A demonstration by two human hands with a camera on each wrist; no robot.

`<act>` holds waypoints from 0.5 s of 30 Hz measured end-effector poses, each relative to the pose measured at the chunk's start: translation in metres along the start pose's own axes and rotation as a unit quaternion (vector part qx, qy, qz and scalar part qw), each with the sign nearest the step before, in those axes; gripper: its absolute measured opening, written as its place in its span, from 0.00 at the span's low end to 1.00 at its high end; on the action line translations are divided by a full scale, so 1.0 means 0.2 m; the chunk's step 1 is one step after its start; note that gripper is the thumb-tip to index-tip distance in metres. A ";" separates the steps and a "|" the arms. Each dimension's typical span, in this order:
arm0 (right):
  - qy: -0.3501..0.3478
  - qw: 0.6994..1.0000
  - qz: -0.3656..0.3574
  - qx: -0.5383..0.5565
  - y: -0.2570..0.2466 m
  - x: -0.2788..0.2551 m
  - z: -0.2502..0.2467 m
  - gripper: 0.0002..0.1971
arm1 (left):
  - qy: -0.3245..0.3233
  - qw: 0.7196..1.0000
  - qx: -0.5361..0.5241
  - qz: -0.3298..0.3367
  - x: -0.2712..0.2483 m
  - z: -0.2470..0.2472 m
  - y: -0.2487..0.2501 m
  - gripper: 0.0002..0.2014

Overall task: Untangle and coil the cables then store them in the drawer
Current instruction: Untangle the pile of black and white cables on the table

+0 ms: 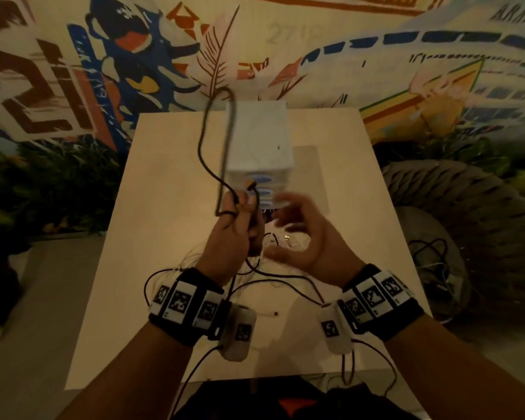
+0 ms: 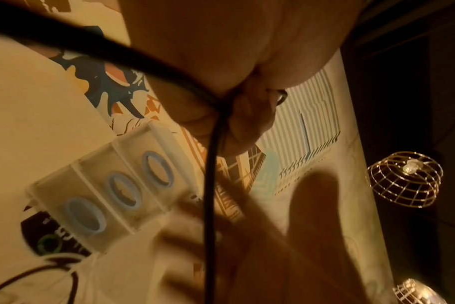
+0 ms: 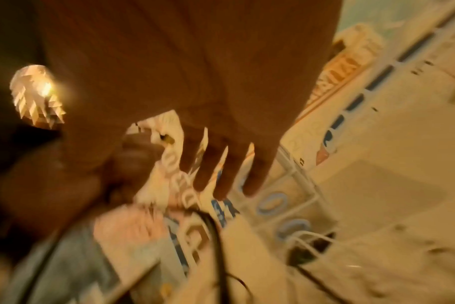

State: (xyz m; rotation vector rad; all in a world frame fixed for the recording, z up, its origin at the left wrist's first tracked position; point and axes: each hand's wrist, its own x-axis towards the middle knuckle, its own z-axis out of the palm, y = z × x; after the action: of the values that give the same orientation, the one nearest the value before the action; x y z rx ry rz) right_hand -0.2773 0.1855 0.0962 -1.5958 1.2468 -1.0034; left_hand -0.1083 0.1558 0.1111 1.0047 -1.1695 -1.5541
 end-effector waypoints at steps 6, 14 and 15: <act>-0.313 0.906 0.165 -0.230 0.30 -0.22 -0.05 0.16 | 0.070 0.995 -0.075 -0.003 0.04 -0.08 0.15 0.22; -0.132 0.938 0.233 -0.218 0.37 -0.47 -0.50 0.18 | 0.159 0.984 -0.039 0.072 0.03 -0.26 0.20 0.17; -0.107 0.945 0.234 -0.203 0.35 -0.51 -0.55 0.18 | 0.171 0.982 -0.036 0.075 0.03 -0.28 0.21 0.17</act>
State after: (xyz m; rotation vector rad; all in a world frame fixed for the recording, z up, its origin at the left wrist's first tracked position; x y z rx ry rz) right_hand -0.4203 0.2596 0.0550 -1.5443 1.6452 -0.2755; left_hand -0.0487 0.1317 0.1396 1.0618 -0.9187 -1.2377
